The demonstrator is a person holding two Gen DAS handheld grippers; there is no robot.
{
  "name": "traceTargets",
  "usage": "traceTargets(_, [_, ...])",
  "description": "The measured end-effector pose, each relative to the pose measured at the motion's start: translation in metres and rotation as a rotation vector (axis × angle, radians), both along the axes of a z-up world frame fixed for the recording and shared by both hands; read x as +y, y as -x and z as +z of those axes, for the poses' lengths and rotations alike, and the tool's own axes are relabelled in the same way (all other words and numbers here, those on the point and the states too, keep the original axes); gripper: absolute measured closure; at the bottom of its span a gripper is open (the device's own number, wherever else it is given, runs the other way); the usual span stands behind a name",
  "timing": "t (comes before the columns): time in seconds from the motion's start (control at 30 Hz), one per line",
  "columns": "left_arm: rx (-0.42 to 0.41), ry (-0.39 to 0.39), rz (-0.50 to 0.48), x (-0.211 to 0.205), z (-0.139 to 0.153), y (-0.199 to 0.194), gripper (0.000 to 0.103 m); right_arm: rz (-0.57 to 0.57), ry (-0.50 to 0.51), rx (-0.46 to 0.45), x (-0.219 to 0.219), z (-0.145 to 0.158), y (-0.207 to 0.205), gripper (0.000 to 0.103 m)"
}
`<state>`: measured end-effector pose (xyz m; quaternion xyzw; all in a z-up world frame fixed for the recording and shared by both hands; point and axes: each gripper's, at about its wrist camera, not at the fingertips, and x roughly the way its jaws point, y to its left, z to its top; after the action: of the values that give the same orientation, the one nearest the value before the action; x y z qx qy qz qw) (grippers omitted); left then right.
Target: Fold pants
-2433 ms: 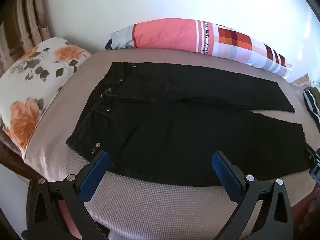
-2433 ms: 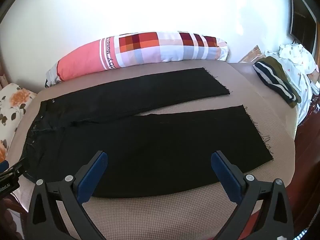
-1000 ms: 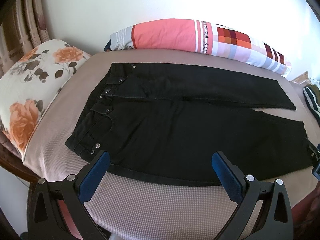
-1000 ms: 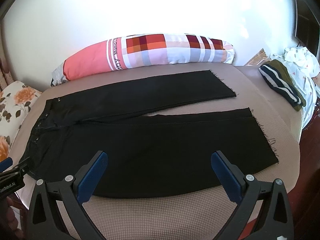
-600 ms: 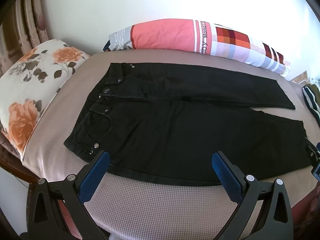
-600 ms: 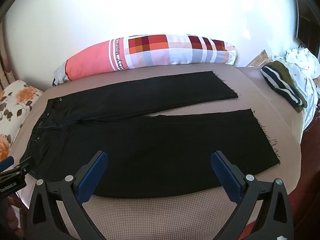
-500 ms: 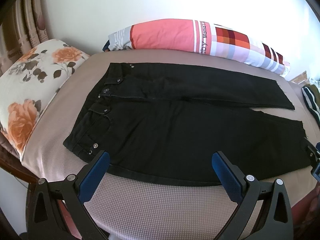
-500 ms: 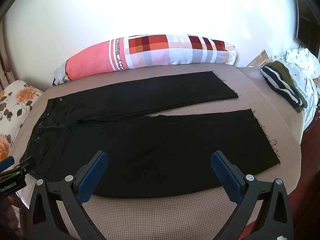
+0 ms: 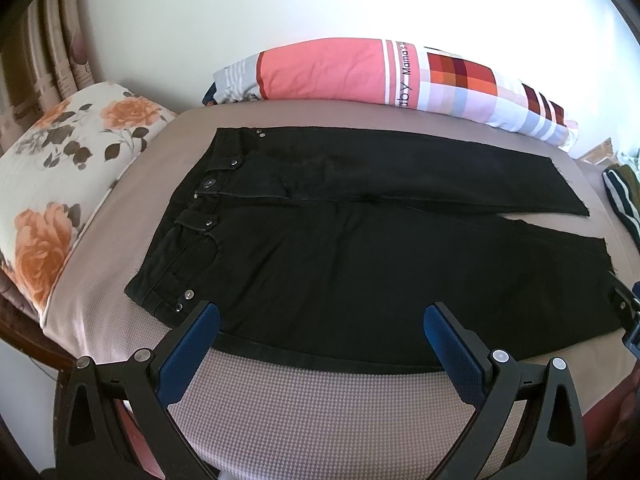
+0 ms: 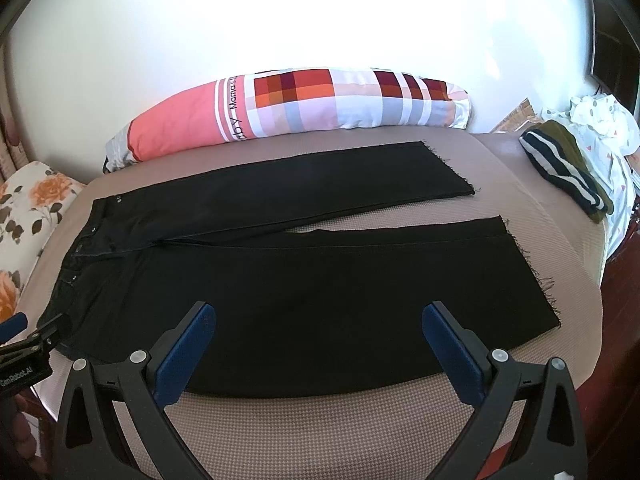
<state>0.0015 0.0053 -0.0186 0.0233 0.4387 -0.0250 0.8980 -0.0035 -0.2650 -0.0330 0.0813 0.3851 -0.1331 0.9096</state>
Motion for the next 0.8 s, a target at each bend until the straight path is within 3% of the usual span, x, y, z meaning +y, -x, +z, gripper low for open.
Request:
traceTargets(0.47, [0.001,0.001,-0.006,0.0,-0.003,-0.001,0.002,-0.007,-0.011,0.011,-0.003,-0.004,-0.002,0.0])
traceTargets(0.8, [0.0,0.038,-0.014,0.015,-0.002,-0.023,0.002,-0.026,-0.122,0.027,-0.014,-0.012,-0.012,0.0])
